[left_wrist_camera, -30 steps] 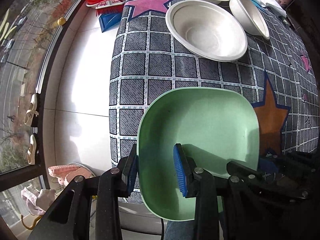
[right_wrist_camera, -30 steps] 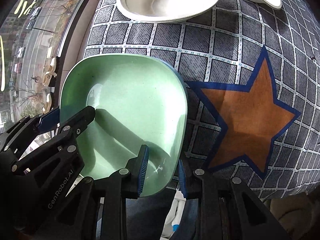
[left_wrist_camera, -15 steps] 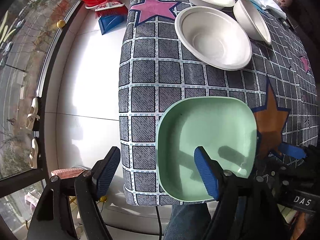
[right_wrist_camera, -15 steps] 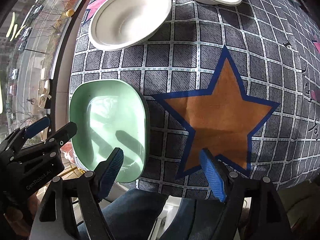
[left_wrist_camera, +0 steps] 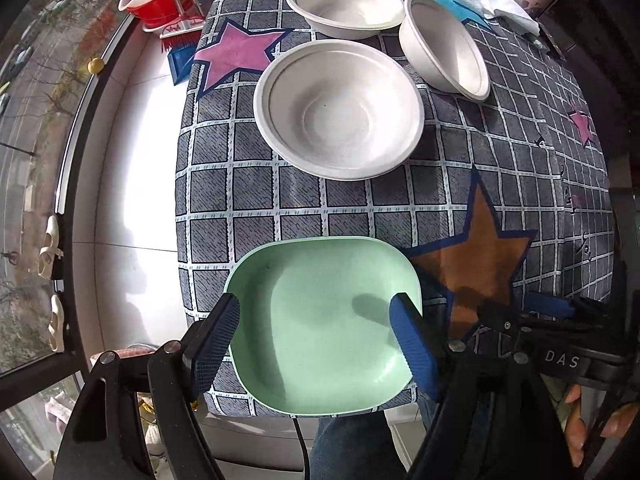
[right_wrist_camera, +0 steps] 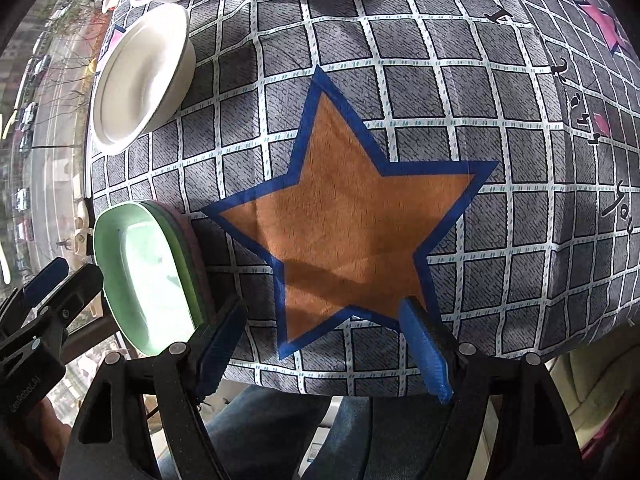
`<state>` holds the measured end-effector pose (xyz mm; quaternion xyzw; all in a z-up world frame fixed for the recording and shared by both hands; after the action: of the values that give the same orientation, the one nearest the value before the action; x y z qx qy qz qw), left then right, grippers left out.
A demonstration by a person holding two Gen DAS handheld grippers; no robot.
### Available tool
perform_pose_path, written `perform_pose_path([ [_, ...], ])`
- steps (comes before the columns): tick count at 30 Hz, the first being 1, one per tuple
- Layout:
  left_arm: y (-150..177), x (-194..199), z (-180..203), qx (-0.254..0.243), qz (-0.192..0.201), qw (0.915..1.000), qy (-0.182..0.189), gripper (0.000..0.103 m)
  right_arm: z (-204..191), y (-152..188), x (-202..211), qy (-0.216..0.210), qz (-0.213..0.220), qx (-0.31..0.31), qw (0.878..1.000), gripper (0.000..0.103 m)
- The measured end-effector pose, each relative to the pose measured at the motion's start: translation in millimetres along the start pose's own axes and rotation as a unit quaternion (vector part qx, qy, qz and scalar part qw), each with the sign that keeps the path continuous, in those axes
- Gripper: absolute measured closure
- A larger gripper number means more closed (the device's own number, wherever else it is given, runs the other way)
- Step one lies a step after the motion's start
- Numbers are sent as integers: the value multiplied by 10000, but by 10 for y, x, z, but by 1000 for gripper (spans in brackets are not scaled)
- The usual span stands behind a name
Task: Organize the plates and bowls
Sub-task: 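Reach both tools to a white paper bowl and grip its rim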
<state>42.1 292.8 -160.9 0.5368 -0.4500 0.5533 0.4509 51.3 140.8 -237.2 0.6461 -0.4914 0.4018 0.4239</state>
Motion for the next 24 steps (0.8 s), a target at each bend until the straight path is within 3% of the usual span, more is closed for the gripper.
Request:
perform_pose_path([
  [12,-847,147,909,580,275,9979,-54,22,744,-1199,473,75,355,465,9983,24],
  [18,-1375,84,1464,877,582,9938,-367,22,1010,-1827,589,-4,564,696,9960,24],
  [24,-1771,-67,1699,843,798,9902,-772,23,1130,-2313,588,-155,703,759,9945,24],
])
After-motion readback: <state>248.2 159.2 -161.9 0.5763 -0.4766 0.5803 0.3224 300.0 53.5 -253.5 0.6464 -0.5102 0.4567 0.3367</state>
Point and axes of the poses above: each gripper's, at about its wrist camera, not at the fingertips, and x roughly against the way its jaws point, z to its right, y to its underside, the point moved 7 cm from there along -x, roughly the way its jaws point, and after that the axes turned 15 degrees about x, right-handed, at the moved point
